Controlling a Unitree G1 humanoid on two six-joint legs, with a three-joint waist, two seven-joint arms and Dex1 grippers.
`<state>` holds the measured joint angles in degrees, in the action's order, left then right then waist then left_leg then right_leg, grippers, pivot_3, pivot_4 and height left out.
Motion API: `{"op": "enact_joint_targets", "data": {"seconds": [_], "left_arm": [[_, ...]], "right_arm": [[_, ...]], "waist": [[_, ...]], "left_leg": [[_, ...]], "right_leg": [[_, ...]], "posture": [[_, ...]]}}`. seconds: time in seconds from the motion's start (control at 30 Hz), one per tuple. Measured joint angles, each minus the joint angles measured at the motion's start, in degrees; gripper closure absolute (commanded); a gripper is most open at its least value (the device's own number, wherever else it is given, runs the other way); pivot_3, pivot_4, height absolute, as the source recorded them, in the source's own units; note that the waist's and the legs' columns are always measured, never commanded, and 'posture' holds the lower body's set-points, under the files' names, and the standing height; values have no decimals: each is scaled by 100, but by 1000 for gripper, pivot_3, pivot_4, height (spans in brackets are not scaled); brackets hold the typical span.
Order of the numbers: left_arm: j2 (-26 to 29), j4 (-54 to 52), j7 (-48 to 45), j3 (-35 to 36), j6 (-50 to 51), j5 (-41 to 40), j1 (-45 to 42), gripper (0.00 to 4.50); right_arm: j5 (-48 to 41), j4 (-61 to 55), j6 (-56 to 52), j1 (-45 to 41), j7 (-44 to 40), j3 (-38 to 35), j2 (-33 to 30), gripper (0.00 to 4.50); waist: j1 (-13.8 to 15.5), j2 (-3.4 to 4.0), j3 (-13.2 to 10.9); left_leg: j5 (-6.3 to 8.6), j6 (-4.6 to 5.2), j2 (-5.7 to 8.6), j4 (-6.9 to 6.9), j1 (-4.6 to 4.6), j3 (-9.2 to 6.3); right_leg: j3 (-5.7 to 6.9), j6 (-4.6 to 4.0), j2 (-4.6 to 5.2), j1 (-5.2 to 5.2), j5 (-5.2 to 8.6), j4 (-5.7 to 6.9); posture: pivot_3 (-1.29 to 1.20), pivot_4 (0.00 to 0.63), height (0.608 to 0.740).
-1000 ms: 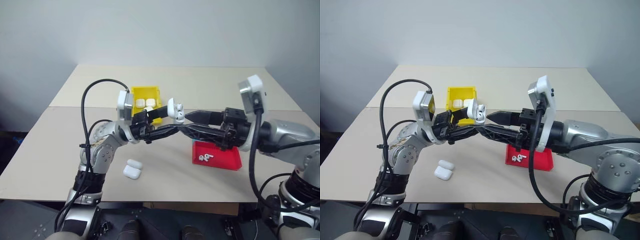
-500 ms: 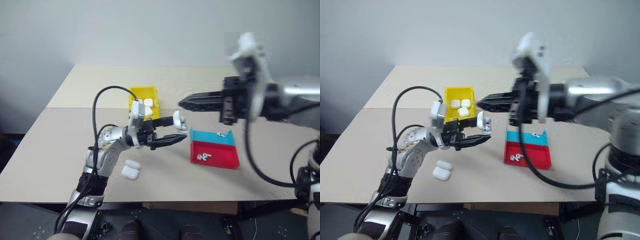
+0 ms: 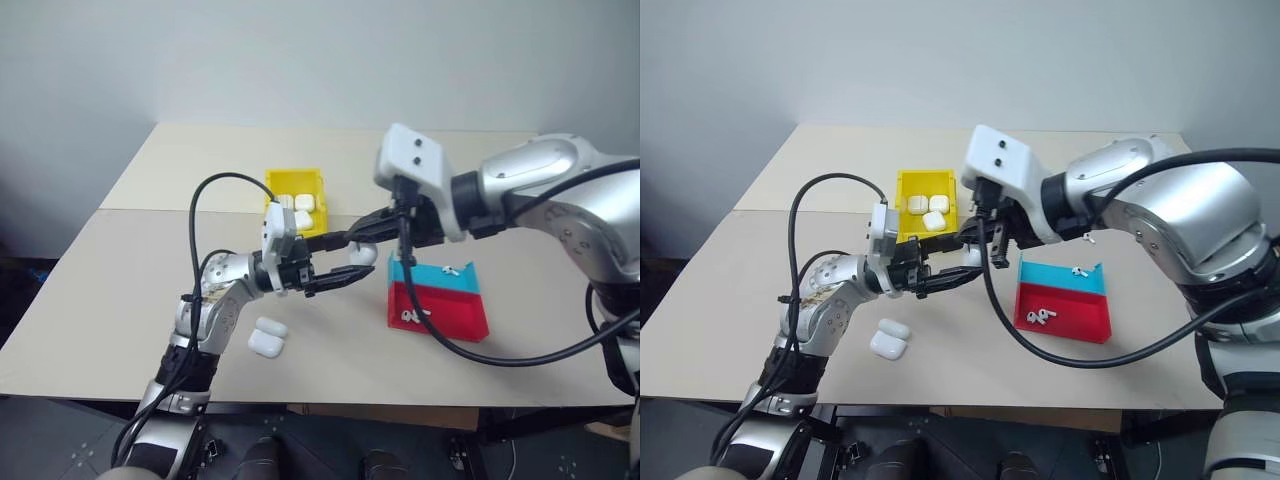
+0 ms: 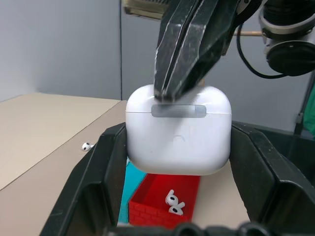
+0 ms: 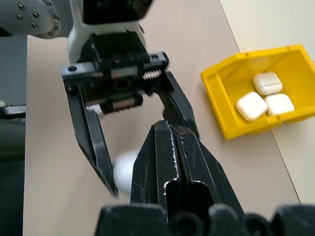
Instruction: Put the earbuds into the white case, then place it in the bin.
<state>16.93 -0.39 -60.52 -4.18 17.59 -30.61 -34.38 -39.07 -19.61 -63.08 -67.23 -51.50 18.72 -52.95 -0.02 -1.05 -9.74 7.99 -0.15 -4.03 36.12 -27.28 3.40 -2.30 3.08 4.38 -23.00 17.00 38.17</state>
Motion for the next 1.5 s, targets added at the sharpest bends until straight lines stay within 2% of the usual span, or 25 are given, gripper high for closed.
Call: {"op": "enact_joint_targets", "data": {"seconds": [0.13,0.17,0.23,0.37,0.5,0.67,0.73,0.77,0.83,0.93,1.03,1.1,1.17,1.37,1.4,1.5], "left_arm": [[-17,-298,590,316,-15,32,93,1726],[-154,-371,1133,458,-3,156,75,1726],[-329,-368,1966,651,70,361,3,1726],[-372,237,3548,1000,294,1038,-624,1726],[-396,2212,4078,975,-3,1613,-1764,1726],[-564,4823,4109,896,-884,2045,-2821,1726],[-590,5607,4112,868,-1217,2216,-3082,997],[-603,6036,4159,831,-1362,2339,-3229,799],[-617,6410,4196,821,-1531,2415,-3370,63],[-605,6488,4080,938,-1796,2374,-3423,22],[-449,6106,3561,1059,-2005,2218,-3244,22],[-210,5395,2990,1167,-1771,1943,-2850,22],[172,4427,2542,1197,-1320,1711,-2252,22],[1744,386,1282,1243,872,548,70,22],[2044,-311,1130,1391,1200,247,486,22],[2586,-1540,951,1900,1877,-459,1297,22]], "right_arm": [[-3,122,47,618,390,-927,307,4454],[8,88,249,992,631,-1421,513,4454],[81,-8,554,1508,933,-1915,699,4454],[179,-396,791,2647,1270,-2430,815,4454],[322,-775,803,3027,1592,-2355,1017,4454],[465,-1006,813,3006,1799,-2218,1083,4454],[494,-1052,813,3018,1837,-2185,1096,4500],[509,-1088,813,3028,1895,-2187,1104,4500],[511,-1174,812,3075,1947,-2203,1105,4500],[503,-1330,806,3345,1973,-2284,1075,4500],[511,-1441,805,3646,2031,-2478,1054,4500],[519,-1546,891,3929,2047,-2617,1055,4500],[518,-1580,956,4168,2033,-2706,1052,4500],[511,-1441,1339,4803,1647,-3068,839,4500],[494,-1408,1438,4960,1487,-3148,758,4500],[415,-1348,1659,5251,1037,-3321,531,4500]], "waist": [[2,-3,2],[17,-6,4],[60,-7,4],[102,-8,3],[86,-8,3],[71,-11,1],[62,-11,1],[62,-11,1],[64,-12,0],[68,-12,0],[65,-11,1],[24,-10,1],[-45,-9,2],[-82,-10,1],[-73,-11,1],[-39,-12,1]], "left_leg": [[0,0,0,2,3,-1],[0,0,0,3,8,-7],[0,1,4,7,13,-10],[0,1,9,17,14,-17],[-2,3,11,17,23,-19],[-1,3,12,3,10,-16],[-2,2,13,-4,2,-13],[-3,1,13,-4,1,-13],[-4,-2,13,-5,0,-12],[-5,-4,13,-2,1,-12],[-7,-6,12,-1,4,-13],[-9,-10,11,-10,7,-13],[-13,-16,9,-15,10,-11],[-19,-25,4,-15,31,-13],[-17,-23,4,-17,49,-13],[-13,-19,3,-17,82,-10]], "right_leg": [[0,1,0,5,-1,3],[6,2,0,18,-2,-4],[11,6,2,32,-2,-10],[19,13,5,42,-6,-10],[22,13,3,49,-7,-11],[23,15,4,36,-5,-23],[20,15,4,21,-5,-20],[20,15,3,18,-5,-17],[20,15,4,16,-5,-15],[20,15,5,21,-5,-14],[21,14,5,24,-6,-11],[18,14,3,22,-6,-10],[13,13,2,18,-6,-7],[15,12,3,39,-6,-7],[16,10,6,59,-5,-11],[18,6,9,89,-3,-14]], "posture": [[0,150,740],[0,150,740],[0,150,740],[0,150,740],[0,150,740],[0,150,740],[0,150,740],[0,150,740],[0,150,740],[0,150,740],[0,150,740],[0,150,740],[0,150,740],[0,150,740],[0,150,740],[0,150,740]]}}
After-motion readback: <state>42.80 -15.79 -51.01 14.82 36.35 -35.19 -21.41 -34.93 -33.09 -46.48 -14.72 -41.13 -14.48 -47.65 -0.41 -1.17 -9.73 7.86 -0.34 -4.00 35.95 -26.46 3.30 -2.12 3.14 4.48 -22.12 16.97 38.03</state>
